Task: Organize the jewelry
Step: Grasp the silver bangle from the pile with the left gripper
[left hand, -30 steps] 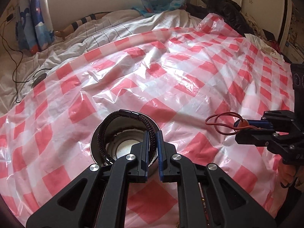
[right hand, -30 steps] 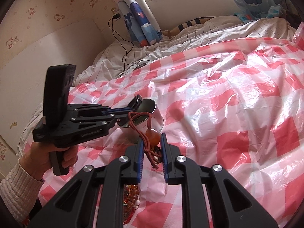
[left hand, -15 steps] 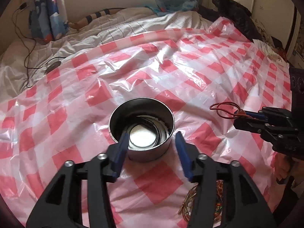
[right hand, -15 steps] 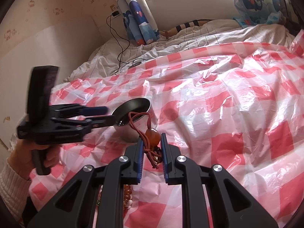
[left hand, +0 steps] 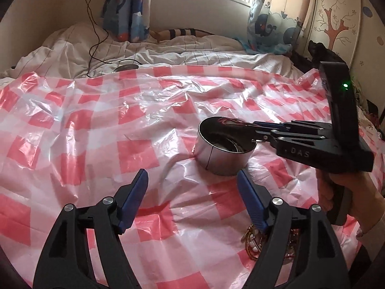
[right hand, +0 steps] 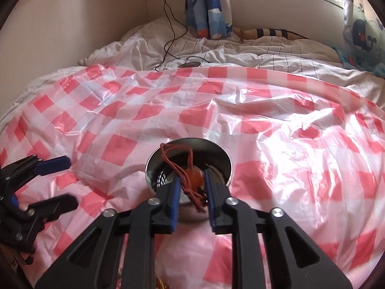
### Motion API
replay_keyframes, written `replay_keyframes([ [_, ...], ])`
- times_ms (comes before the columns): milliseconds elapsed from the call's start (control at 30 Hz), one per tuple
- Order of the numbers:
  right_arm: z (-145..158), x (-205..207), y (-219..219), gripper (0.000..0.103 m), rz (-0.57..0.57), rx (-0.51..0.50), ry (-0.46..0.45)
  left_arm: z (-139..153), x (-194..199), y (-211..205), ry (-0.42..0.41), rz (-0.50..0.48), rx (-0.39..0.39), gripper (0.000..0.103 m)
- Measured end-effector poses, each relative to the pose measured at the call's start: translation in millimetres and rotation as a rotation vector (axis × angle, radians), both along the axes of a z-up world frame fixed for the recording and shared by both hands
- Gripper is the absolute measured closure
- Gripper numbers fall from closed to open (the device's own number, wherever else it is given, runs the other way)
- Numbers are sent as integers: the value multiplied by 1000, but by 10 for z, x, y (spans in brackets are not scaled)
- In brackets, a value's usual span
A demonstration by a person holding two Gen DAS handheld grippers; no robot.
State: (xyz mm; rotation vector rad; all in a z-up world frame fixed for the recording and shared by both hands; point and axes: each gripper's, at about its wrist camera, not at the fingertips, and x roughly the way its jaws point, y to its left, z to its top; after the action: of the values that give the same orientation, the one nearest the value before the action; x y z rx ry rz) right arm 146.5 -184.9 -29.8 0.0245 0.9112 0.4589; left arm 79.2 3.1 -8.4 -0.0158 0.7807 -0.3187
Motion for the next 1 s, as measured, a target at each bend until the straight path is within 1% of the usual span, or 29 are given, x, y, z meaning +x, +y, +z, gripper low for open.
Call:
replay_keyframes([
  [33,-29,49,28,63,1,-11,10,4,-4,10,3,2,1,31],
  [67,-59,87,57,48,1,-31,22,8,0,12,2,6,8,30],
  [100,-64,91,60,47,-9,-52,20,12,-2,11,1,5,13,30],
  [133,-34,51,34,47,-17,-48,6,8,1,5,5,-1,17,30],
  [200,92,-119,-126,47,-39,-1,-23,-26,-4,-14,28,-30,16,30],
  [267,175,-341,-295,47,-53,29,-22,-71,-9,-50,57,-76,4,30],
  [367,154,-784,-579,47,-76,52,3,-141,-100,-195,106,-232,-12,30],
  [400,98,-916,-690,47,-96,68,28,-147,-178,-286,95,-303,-3,30],
  [467,-9,-1080,-839,47,-123,120,77,-148,-340,-443,69,-400,27,30],
  [500,-70,-1131,-877,48,-123,135,111,-151,-401,-499,68,-428,34,30],
  [533,-87,-1152,-867,54,-115,121,120,-171,-458,-533,70,-440,38,30],
  [567,-72,-1148,-831,56,-106,88,110,-208,-502,-543,77,-434,29,30],
  [600,-44,-1149,-799,56,-104,71,86,-284,-533,-525,99,-406,-1,30],
  [667,29,-1127,-767,56,-108,71,50,-408,-512,-508,150,-368,-41,30],
  [700,43,-1122,-766,56,-114,73,39,-469,-509,-529,167,-359,-38,33],
  [733,41,-1119,-772,56,-119,71,36,-509,-524,-542,162,-360,-37,38],
  [767,35,-1121,-788,56,-126,68,36,-544,-531,-556,165,-353,-37,41],
  [800,29,-1121,-804,56,-134,70,36,-565,-529,-563,166,-344,-38,47],
  [833,22,-1115,-821,56,-142,76,39,-571,-537,-575,162,-340,-48,49],
  [900,27,-1102,-835,56,-152,93,38,-583,-539,-589,155,-332,-62,50],
  [1000,20,-1081,-814,55,-155,91,29,-607,-511,-611,158,-324,-46,50],
])
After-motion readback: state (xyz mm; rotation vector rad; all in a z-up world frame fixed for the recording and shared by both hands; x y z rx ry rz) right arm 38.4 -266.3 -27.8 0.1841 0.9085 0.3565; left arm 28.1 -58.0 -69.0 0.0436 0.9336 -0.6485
